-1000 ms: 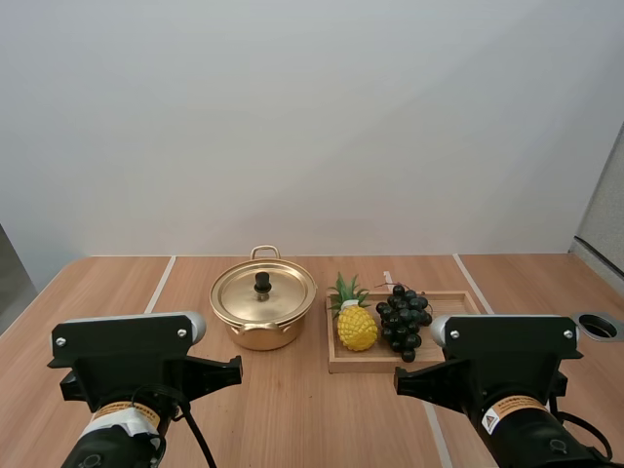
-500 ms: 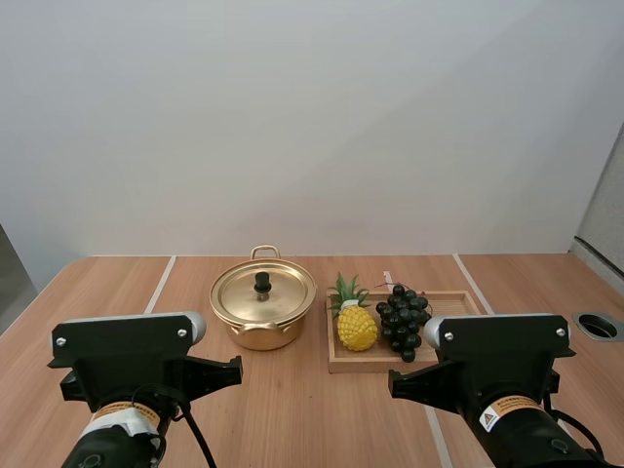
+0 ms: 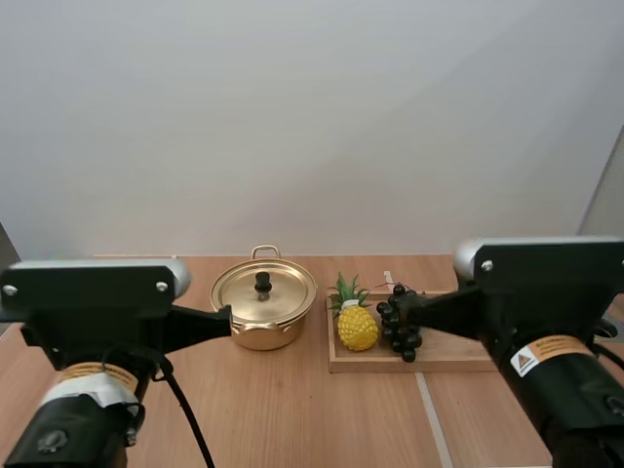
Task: Open the pot, put the grape inside, and close it
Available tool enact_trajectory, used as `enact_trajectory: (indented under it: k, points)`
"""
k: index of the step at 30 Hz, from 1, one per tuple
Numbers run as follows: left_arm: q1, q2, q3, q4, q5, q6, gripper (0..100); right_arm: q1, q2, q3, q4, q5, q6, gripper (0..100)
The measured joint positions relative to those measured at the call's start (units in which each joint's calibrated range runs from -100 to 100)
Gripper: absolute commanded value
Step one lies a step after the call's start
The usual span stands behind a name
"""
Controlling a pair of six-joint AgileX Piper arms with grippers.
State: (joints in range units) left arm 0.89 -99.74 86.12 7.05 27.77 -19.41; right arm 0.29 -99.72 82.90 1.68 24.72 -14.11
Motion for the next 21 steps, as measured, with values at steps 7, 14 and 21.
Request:
enact_trajectory:
  k: [7,14,21]
  points:
    - [0.00,-0.1,-13.7,0.0,-0.6,0.0,0,0.0,-0.1,-17.5,0.1,-0.6,0.0,0]
    - [0.00,-0.3,-25.6,0.0,-0.1,0.0,0,0.0,-0.3,-27.8,0.1,0.6,0.0,0]
    - [0.00,-0.3,-32.9,0.0,2.9,0.0,0,0.0,-0.3,-34.2,0.1,0.0,0.0,0]
